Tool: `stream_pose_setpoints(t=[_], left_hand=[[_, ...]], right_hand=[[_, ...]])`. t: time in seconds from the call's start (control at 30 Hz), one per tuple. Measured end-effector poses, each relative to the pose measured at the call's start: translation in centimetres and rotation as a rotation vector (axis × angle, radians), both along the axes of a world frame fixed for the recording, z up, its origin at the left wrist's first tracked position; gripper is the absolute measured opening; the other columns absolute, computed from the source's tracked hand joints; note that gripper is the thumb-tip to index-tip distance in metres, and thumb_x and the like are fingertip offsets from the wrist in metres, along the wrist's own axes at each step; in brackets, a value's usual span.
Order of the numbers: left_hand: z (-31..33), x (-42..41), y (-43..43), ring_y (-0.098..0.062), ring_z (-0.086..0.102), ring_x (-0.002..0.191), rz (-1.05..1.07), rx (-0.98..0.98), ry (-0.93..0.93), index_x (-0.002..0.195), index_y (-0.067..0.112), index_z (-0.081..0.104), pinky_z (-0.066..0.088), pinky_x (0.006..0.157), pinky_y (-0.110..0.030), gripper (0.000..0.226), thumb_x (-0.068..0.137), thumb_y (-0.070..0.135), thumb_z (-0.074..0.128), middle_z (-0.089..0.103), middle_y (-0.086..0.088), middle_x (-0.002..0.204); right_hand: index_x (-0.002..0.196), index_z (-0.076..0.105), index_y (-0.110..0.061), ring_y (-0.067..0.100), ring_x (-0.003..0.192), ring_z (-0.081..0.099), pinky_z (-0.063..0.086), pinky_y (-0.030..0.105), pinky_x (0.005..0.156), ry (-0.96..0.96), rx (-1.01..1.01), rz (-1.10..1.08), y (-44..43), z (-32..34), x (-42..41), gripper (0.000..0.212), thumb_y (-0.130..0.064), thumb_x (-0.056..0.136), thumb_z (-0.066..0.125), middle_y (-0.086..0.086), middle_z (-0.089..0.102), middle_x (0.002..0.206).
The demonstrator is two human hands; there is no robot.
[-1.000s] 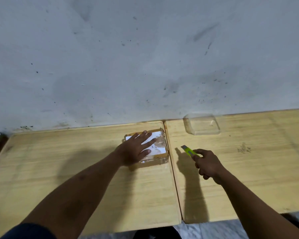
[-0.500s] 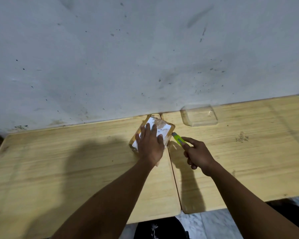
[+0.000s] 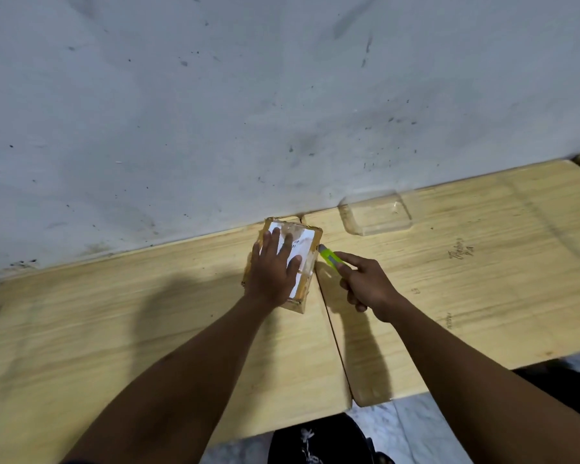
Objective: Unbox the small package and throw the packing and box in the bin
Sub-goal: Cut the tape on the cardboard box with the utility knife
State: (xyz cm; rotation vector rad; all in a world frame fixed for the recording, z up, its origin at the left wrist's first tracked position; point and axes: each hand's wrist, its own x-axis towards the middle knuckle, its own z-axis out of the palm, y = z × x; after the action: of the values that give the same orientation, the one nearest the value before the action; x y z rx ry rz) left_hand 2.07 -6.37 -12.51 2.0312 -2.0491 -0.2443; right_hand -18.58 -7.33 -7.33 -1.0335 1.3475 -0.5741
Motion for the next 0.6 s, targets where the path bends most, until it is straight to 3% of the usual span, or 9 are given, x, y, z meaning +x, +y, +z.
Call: stream_pose_setpoints(t=[0.1,0.27,0.6], left_hand=[[0.2,-1.2,-0.5,-0.044,0.027,0.143,0.097,0.026,0.061,0.144,0.004,0.044,0.025,0.116,-0.056,0.066,0.097,0.044,0.019,0.032,-0.024,0.154],[-0.1,-1.8,-0.9,-0.038,0.014,0.148,0.17,0.024,0.068,0.151,0.009,0.032,0.012,0.12,-0.045,0.074,0.094,0.049,0.006,0.021,-0.019,0.159],[0.0,-1.9,-0.9,-0.039,0.014,0.148,0.172,-0.011,0.068,0.15,0.019,0.036,0.015,0.119,-0.047,0.07,0.094,0.049,0.007,0.021,-0.02,0.159]], right_hand=[[0.134,0.059,-0.031,0.016,0.043,0.035,0.026,0.019,0.039,0.028,-0.008,0.021,-1.5,0.2,0.3,0.035,-0.028,0.1,0.055,0.005,0.046,0.067],[0.136,0.057,-0.029,0.016,0.042,0.033,0.024,0.019,0.039,0.043,0.014,0.083,-2.6,0.6,-0.4,0.037,-0.023,0.1,0.053,0.006,0.044,0.067],[0.131,0.061,-0.034,0.016,0.044,0.032,0.024,0.02,0.041,0.036,-0.016,0.136,-1.9,0.3,-0.9,0.033,-0.025,0.1,0.054,0.007,0.041,0.068]])
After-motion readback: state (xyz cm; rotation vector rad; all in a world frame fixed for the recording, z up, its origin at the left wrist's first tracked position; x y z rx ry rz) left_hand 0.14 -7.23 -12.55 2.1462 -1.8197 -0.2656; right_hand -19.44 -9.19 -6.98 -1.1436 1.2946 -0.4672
